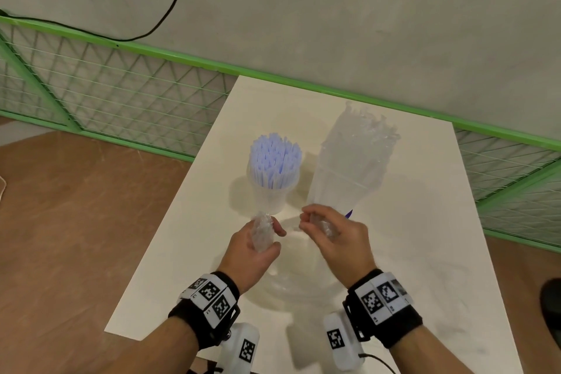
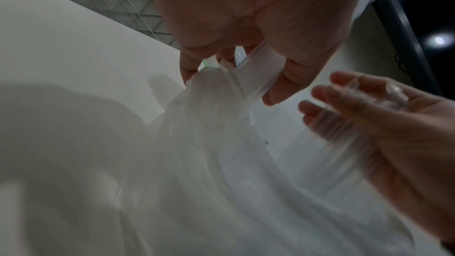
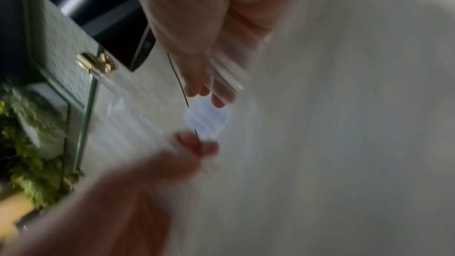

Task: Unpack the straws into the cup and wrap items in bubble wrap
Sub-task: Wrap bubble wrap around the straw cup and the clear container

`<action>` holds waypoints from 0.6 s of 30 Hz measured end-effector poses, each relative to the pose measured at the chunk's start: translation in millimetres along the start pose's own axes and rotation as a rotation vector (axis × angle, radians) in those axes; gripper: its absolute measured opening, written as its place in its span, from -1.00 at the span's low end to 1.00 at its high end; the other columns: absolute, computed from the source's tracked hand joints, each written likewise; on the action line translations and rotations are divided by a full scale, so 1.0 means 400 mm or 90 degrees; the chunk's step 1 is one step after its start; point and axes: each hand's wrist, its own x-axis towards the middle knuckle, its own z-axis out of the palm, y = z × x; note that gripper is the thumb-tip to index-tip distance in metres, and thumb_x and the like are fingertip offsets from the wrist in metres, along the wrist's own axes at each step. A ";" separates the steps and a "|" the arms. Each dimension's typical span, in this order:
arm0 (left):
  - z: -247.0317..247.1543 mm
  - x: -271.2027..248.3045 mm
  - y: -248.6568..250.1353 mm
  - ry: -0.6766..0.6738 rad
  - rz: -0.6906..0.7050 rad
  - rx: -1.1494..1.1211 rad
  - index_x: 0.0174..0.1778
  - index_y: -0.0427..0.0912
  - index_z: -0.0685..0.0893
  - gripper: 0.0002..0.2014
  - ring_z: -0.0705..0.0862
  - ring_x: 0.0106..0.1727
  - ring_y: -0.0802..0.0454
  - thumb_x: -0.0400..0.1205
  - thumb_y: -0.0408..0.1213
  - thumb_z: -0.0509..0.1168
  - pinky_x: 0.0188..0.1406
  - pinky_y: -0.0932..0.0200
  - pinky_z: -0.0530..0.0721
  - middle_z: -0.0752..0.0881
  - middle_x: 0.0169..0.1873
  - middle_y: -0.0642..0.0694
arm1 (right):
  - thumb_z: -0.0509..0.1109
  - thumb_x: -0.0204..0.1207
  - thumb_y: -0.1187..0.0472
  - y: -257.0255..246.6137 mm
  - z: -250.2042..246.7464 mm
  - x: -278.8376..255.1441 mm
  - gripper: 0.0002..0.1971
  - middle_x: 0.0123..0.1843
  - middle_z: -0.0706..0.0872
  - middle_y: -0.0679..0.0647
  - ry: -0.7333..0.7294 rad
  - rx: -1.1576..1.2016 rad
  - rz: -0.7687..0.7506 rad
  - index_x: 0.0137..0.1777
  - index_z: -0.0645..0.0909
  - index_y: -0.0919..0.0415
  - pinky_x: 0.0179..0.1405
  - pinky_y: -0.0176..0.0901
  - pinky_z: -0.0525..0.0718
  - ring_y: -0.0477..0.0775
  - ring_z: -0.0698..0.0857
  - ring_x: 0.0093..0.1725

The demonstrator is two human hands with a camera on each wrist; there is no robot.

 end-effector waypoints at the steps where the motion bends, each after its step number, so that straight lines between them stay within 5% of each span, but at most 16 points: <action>1: 0.002 0.000 0.000 0.000 -0.004 -0.005 -0.11 -0.05 0.72 -0.79 0.62 -0.21 0.07 0.36 -0.29 0.32 -0.27 0.38 0.52 0.70 -0.11 0.19 | 0.59 0.44 0.30 -0.017 -0.015 0.017 -0.77 -0.08 0.83 -0.18 0.030 0.016 -0.001 0.07 0.76 0.08 0.13 -0.09 0.72 -0.18 0.80 -0.03; 6: 0.005 0.002 0.000 -0.002 -0.009 -0.020 -0.12 -0.07 0.71 -0.80 0.58 -0.25 0.01 0.36 -0.30 0.32 -0.30 0.33 0.51 0.69 -0.14 0.12 | 0.57 0.40 0.48 -0.210 -0.179 0.149 -0.74 -0.14 0.82 0.20 0.218 0.202 -0.109 0.06 0.73 0.29 -0.03 0.12 0.80 0.33 0.81 -0.09; 10: 0.008 -0.002 0.007 -0.005 -0.023 -0.034 -0.11 -0.10 0.70 -0.79 0.54 -0.31 0.03 0.36 -0.32 0.30 -0.35 0.31 0.50 0.69 -0.15 0.02 | 0.54 0.49 0.35 -0.308 -0.333 0.242 -0.78 -0.13 0.80 0.13 0.293 0.246 -0.227 0.10 0.66 0.21 -0.12 0.04 0.76 0.35 0.80 -0.14; 18: 0.009 -0.003 0.007 -0.007 -0.022 -0.013 -0.12 -0.13 0.69 -0.78 0.49 -0.39 0.08 0.51 -0.56 0.34 -0.38 0.32 0.48 0.65 -0.29 0.14 | 0.50 0.50 0.41 -0.245 -0.372 0.376 -0.77 -0.21 0.78 0.11 0.251 0.187 -0.194 0.13 0.63 0.33 -0.17 0.06 0.76 0.25 0.77 -0.23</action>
